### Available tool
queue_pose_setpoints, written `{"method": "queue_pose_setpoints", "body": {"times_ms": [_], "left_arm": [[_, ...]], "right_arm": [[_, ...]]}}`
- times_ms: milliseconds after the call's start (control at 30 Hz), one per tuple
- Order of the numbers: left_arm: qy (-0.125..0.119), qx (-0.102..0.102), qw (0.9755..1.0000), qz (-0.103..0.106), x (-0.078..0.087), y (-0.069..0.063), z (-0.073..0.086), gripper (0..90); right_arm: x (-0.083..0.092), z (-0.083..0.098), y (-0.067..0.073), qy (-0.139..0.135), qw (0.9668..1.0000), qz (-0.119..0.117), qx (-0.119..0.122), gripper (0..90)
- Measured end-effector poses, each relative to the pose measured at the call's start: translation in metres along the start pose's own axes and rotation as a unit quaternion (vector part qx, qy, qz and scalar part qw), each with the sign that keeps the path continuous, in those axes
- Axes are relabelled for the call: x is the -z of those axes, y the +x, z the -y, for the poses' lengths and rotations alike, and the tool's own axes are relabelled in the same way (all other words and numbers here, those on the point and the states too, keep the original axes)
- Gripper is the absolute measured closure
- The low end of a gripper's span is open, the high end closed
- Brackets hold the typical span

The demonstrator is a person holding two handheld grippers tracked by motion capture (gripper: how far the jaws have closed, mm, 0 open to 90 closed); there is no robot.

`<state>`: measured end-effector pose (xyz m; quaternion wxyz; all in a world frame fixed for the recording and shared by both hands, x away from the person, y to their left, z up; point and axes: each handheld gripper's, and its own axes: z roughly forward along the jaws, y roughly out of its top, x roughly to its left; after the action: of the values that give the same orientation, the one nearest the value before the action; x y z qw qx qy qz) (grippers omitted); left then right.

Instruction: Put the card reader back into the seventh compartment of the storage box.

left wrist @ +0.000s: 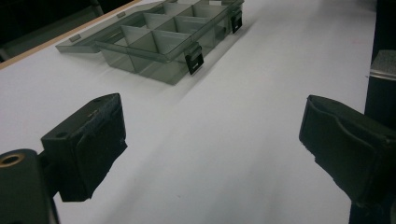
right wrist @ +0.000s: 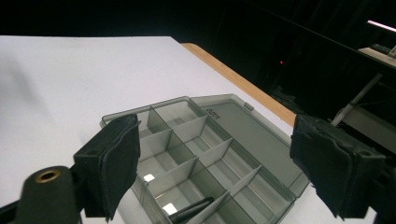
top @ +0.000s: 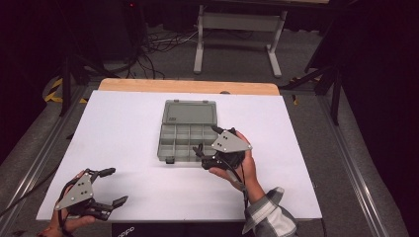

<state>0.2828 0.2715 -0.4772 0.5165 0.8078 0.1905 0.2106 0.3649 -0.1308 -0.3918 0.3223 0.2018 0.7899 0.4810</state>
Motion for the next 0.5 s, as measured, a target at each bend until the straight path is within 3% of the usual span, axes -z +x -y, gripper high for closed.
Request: {"method": "queue_pose_setpoints", "body": {"times_ms": [500], "left_arm": [[0.001,-0.001,1.0000,0.001,0.000,0.000,0.000,7.8]], "right_arm": [[0.018,0.008,0.000,0.016,0.9998,0.008,0.005,17.4]]}}
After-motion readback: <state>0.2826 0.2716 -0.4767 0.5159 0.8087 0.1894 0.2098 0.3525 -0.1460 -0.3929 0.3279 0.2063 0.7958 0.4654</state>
